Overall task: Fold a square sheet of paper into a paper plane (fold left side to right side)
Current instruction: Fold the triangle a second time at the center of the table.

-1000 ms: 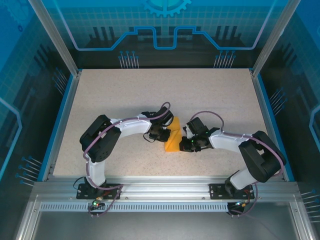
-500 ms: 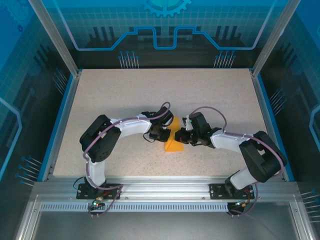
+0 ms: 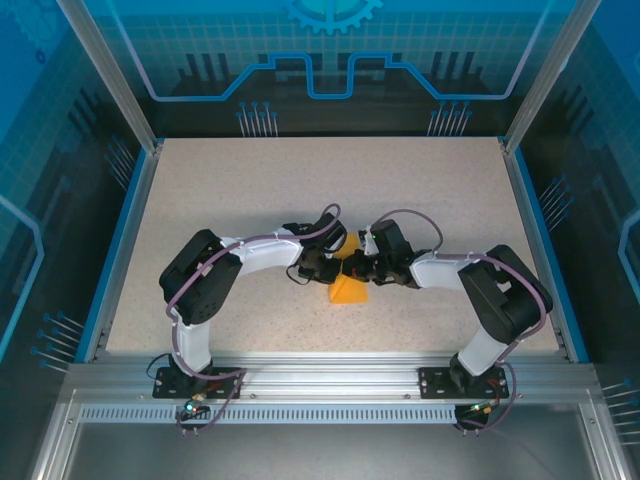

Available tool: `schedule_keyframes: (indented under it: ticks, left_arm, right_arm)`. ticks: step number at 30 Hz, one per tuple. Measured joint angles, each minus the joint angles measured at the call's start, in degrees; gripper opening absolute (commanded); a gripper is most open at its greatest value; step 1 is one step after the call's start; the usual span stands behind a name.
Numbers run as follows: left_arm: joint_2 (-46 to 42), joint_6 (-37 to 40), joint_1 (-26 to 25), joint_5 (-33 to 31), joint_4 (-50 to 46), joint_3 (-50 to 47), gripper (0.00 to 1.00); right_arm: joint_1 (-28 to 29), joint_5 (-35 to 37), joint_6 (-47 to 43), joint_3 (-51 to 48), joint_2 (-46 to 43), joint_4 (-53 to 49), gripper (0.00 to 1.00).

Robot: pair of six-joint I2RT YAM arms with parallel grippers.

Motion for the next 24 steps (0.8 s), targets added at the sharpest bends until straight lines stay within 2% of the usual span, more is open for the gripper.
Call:
schedule_keyframes:
  ticks: [24]
  left_arm:
    - [0.02,0.15,0.0,0.04,-0.02,0.0,0.11]
  right_arm:
    - [0.0,2.19,-1.77,0.31,1.44,-4.26,0.02]
